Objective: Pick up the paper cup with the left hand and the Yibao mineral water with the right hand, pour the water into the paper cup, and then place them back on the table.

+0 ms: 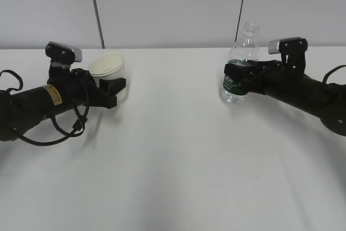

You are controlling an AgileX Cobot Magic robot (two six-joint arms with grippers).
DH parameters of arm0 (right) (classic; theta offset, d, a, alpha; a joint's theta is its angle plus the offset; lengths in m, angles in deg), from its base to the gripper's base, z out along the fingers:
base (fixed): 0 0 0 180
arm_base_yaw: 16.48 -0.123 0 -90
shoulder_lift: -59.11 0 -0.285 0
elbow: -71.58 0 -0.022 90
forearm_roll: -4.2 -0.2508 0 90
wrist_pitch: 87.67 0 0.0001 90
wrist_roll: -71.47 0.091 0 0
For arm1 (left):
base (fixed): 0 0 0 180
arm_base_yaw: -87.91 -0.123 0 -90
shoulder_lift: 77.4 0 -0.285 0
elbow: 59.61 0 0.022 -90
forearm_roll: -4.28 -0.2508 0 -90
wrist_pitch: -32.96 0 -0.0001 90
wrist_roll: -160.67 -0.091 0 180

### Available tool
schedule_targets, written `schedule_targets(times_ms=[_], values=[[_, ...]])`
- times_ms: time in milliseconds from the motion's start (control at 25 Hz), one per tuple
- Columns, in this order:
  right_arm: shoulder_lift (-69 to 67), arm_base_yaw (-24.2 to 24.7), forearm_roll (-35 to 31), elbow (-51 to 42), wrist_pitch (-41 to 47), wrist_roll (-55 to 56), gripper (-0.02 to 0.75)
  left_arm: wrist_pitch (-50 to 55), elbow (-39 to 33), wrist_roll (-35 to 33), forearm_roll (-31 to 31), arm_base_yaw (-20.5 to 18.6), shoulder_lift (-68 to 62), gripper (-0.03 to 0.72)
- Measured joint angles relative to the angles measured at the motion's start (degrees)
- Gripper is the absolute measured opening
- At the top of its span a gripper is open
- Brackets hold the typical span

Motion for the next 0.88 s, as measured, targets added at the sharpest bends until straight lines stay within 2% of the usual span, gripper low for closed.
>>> schedule_targets(times_ms=[200,880], values=[[-1.84,0.08,-2.73,0.0,-1.71,-0.6,0.465,0.86,0.0,-0.12,0.0,-0.13,0.0,0.398],[-2.39,0.08,-3.51,0.0,-1.82,-1.05,0.465,1.38,0.0,-3.06,2.63,-0.13,-0.94,0.398]])
